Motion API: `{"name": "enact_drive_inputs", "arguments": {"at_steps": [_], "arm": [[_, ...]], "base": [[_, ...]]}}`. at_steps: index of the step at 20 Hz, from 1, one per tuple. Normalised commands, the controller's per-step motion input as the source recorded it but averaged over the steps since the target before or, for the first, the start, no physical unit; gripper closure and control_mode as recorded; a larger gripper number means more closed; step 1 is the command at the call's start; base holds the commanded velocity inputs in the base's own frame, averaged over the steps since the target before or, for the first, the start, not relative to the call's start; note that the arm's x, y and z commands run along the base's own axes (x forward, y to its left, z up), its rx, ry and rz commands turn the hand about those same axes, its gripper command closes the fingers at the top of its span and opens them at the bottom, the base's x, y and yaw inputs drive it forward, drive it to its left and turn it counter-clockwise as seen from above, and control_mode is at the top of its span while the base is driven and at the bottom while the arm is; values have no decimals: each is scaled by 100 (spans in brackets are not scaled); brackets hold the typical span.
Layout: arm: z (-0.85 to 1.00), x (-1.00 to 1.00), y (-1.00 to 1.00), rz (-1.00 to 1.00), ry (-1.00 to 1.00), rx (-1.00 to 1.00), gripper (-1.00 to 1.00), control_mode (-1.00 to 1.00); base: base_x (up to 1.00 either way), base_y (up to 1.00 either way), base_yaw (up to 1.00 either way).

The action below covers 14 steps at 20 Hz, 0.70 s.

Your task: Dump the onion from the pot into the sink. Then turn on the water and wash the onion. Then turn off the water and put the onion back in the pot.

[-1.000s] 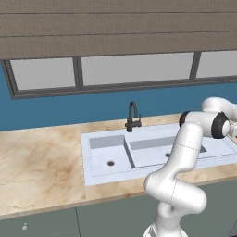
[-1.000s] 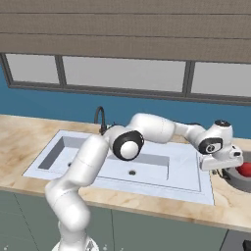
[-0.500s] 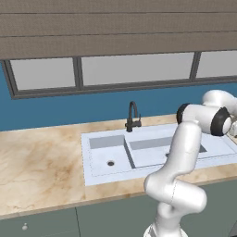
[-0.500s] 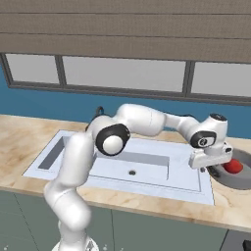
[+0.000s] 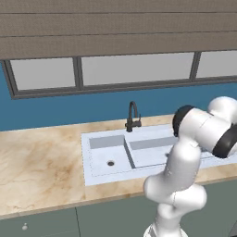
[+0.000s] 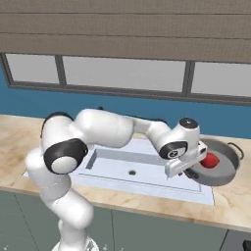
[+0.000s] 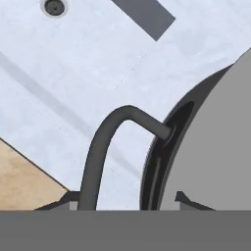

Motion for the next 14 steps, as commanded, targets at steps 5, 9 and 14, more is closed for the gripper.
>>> {"name": "enact_drive_inputs", "arguments": {"at_steps": [5,9,14], "arm": [[54,-23,78,32,-9,-16,100,-100],[59,0,56,37,-3,-18,100,-100],[57,0,46,36,0,-21,100,-100]], "base": [[0,0,0],[0,0,0],[0,0,0]]}}
